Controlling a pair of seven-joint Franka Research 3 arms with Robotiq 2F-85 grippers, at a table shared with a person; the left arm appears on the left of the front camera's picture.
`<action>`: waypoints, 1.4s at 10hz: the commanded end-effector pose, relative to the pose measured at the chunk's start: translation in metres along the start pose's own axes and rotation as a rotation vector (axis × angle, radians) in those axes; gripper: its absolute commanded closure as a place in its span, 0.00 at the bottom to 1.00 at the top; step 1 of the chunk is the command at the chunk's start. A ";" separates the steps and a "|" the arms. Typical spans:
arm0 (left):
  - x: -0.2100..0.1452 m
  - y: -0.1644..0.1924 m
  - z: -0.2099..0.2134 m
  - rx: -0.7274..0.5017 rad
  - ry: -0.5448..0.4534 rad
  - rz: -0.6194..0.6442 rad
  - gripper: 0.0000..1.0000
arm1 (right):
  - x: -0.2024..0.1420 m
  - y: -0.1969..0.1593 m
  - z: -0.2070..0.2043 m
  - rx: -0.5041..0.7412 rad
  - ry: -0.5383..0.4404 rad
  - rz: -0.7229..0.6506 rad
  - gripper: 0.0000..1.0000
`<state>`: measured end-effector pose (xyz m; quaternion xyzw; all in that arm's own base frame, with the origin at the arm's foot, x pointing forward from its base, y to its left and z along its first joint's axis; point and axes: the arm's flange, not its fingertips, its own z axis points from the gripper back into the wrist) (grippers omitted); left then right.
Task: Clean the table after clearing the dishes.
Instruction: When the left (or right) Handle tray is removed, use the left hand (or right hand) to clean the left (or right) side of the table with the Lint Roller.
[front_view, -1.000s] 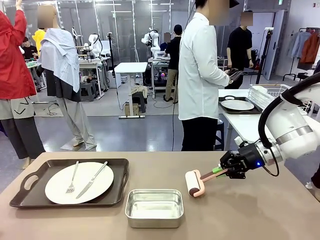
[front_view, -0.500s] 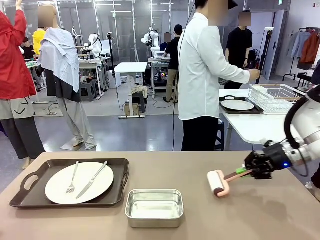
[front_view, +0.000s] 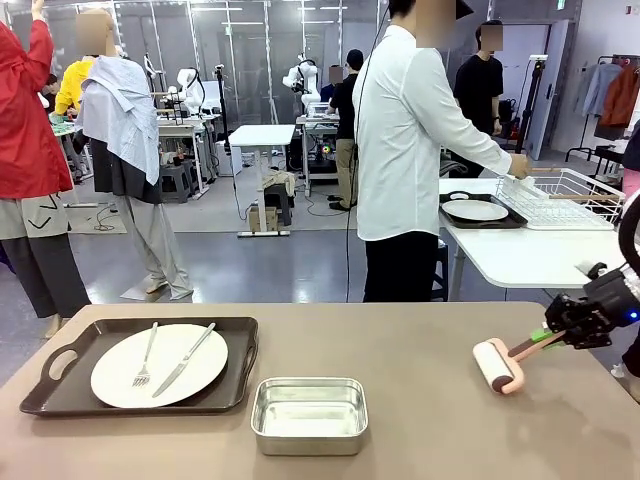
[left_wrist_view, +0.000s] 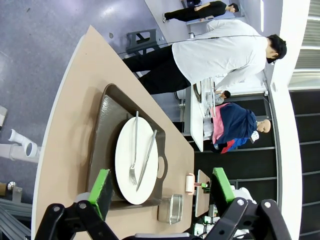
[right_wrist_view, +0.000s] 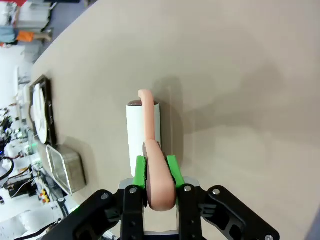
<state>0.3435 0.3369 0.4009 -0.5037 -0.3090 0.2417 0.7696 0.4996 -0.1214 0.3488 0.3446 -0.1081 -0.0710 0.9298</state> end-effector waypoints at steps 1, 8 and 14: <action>-0.001 0.000 0.003 -0.010 0.000 0.000 0.00 | 0.005 -0.030 -0.003 -0.258 -0.040 -0.060 0.79; -0.001 0.000 0.003 -0.010 0.000 0.000 0.00 | -0.008 0.025 0.071 -0.323 -0.170 -0.010 0.79; -0.001 0.000 0.003 -0.010 0.000 0.000 0.00 | -0.004 0.059 0.097 -0.338 -0.208 0.079 0.79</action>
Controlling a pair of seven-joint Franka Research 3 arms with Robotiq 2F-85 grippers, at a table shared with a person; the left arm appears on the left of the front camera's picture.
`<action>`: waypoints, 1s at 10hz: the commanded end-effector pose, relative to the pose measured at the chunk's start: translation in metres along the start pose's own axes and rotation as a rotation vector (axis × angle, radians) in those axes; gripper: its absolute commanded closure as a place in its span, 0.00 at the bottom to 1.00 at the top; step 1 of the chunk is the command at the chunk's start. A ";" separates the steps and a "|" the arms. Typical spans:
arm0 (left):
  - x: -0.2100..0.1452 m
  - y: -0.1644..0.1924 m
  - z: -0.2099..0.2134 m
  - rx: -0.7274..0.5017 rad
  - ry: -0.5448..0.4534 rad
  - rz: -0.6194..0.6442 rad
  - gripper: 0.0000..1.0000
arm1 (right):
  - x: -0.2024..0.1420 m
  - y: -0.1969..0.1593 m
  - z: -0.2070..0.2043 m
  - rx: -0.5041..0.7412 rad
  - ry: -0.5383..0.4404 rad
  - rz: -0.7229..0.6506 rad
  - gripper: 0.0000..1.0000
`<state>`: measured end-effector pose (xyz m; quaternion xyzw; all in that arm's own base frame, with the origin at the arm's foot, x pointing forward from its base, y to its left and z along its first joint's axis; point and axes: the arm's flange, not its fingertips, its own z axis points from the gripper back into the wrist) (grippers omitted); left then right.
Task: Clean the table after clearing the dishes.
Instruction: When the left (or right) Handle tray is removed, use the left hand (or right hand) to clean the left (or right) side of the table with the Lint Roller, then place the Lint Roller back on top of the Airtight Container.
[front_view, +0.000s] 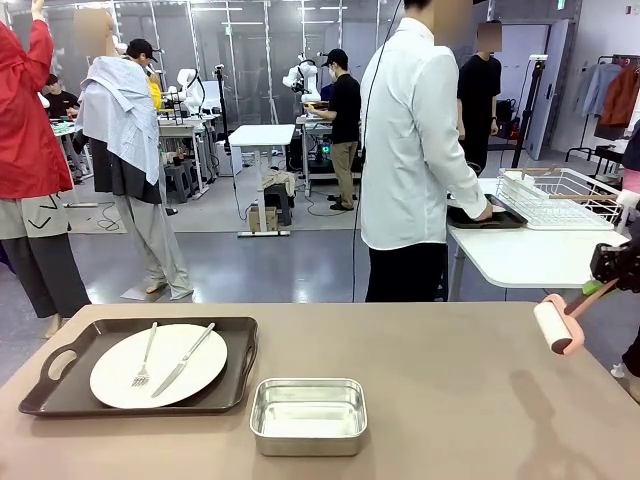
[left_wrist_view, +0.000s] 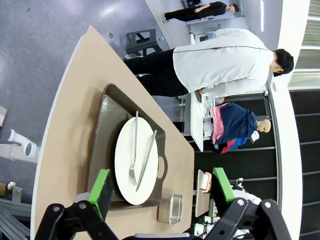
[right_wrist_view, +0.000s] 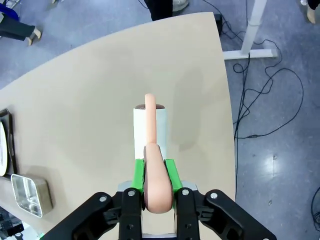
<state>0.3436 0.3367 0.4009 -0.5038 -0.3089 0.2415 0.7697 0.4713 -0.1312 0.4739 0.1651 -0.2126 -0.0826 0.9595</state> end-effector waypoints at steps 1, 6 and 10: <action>-0.001 0.000 0.003 -0.010 -0.001 0.000 0.00 | -0.001 -0.010 -0.013 0.005 0.017 -0.013 0.79; -0.001 0.000 0.003 -0.010 -0.001 0.000 0.00 | -0.001 -0.010 -0.013 0.005 0.017 -0.013 0.79; -0.001 0.000 0.003 -0.010 -0.001 0.000 0.00 | -0.001 -0.010 -0.013 0.005 0.017 -0.013 0.79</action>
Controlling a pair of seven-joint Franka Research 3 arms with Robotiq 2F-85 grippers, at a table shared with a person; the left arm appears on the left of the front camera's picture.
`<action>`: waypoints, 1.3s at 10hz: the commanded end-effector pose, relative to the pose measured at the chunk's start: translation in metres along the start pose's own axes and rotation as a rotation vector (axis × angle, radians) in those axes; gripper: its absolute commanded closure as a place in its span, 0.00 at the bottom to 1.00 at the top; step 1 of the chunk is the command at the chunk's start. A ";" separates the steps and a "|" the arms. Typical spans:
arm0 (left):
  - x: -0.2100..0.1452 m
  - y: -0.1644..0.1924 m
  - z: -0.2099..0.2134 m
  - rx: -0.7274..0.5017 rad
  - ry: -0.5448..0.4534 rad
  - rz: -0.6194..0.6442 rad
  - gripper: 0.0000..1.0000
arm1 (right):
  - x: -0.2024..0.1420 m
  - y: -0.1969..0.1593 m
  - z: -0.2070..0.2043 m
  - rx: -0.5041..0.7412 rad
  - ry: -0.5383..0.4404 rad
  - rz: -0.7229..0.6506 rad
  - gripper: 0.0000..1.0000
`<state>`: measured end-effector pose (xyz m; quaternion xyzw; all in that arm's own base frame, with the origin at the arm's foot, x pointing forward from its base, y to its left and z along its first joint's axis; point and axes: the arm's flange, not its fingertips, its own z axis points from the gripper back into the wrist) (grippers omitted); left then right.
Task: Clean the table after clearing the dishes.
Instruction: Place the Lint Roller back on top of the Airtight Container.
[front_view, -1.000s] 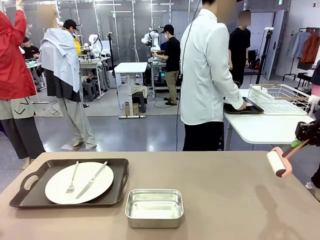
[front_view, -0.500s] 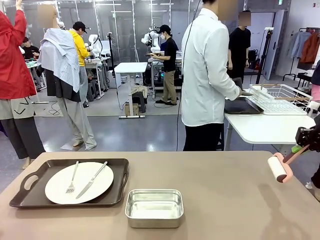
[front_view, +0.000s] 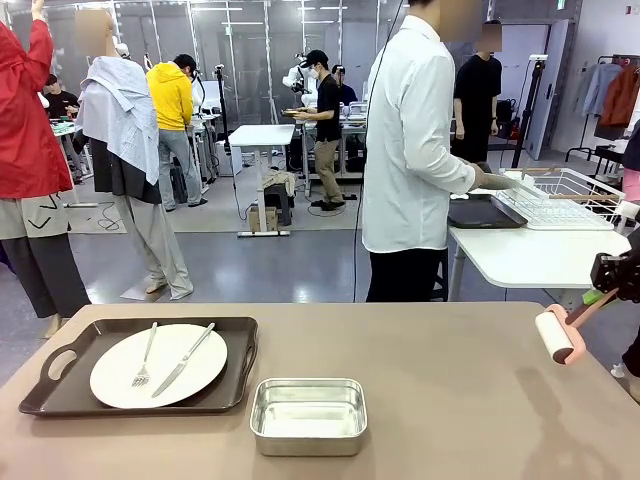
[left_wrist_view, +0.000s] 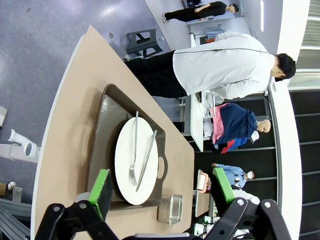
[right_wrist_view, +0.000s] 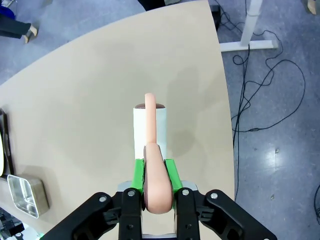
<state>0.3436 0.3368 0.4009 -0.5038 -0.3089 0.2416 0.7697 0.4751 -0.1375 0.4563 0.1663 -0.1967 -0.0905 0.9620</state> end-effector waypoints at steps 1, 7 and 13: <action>-0.001 0.000 0.003 -0.010 -0.001 0.000 0.00 | 0.001 0.002 0.002 0.010 -0.012 0.007 0.79; -0.001 0.000 0.003 -0.010 -0.001 0.000 0.00 | 0.000 0.000 0.000 0.000 0.000 0.001 0.79; -0.001 0.000 0.003 -0.010 -0.001 0.000 0.00 | -0.005 0.288 0.019 0.266 0.028 0.975 0.79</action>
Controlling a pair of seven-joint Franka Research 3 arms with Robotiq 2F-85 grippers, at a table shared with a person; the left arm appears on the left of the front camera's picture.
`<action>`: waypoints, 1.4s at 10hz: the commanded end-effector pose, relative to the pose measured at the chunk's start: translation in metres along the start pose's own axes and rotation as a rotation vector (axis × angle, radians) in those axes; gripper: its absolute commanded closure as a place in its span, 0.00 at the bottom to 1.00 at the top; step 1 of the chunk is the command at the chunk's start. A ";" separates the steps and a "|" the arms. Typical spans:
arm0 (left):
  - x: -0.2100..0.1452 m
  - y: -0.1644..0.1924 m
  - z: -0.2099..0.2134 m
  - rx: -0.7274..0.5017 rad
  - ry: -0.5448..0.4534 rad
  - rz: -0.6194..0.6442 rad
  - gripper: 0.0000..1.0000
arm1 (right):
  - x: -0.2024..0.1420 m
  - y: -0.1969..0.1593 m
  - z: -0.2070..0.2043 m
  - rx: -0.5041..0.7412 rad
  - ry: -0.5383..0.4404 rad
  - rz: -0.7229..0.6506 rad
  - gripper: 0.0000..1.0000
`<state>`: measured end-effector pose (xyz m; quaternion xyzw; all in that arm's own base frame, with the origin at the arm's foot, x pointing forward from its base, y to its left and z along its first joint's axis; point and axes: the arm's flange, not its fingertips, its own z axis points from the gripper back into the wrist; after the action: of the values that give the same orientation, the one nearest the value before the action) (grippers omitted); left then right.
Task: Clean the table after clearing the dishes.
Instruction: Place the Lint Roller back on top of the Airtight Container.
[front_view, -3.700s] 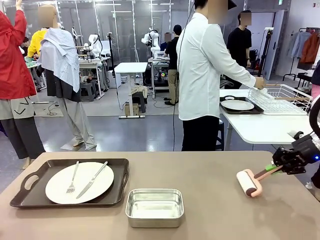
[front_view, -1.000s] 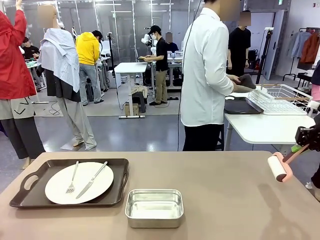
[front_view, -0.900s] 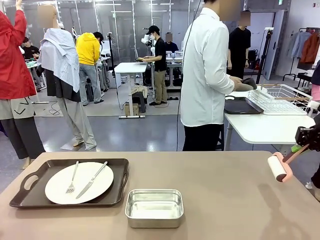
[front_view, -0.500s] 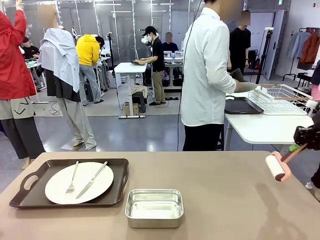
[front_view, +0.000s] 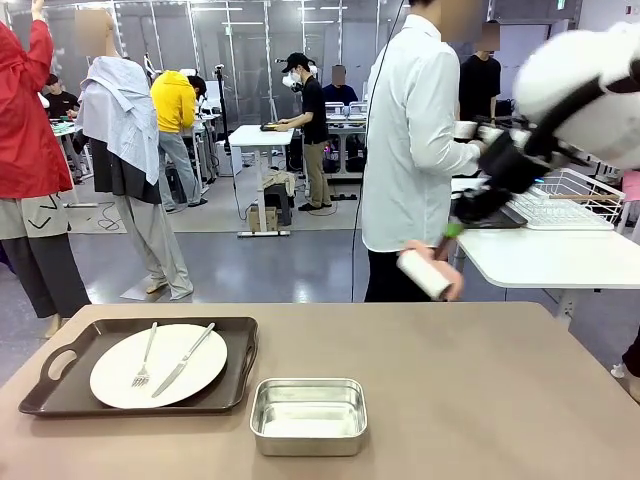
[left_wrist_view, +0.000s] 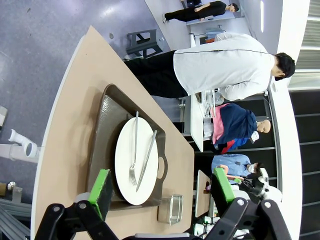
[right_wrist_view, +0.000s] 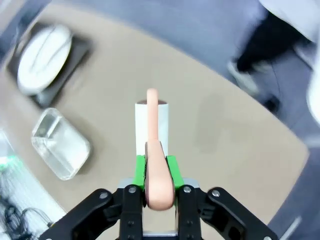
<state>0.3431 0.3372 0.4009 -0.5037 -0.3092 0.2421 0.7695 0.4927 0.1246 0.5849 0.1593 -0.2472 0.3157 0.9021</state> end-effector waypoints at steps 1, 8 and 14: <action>-0.001 0.000 0.002 -0.010 0.001 0.000 0.00 | 0.011 0.035 -0.021 0.126 0.023 0.290 0.79; -0.001 0.000 0.002 -0.010 0.001 0.000 0.00 | 0.032 0.173 -0.094 0.212 0.205 0.678 0.79; -0.001 0.000 0.002 -0.010 0.001 0.000 0.00 | 0.033 0.168 -0.098 0.198 0.220 0.687 0.79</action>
<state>0.3432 0.3371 0.4009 -0.5037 -0.3092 0.2420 0.7695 0.4397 0.3105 0.5443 0.1187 -0.1561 0.6380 0.7447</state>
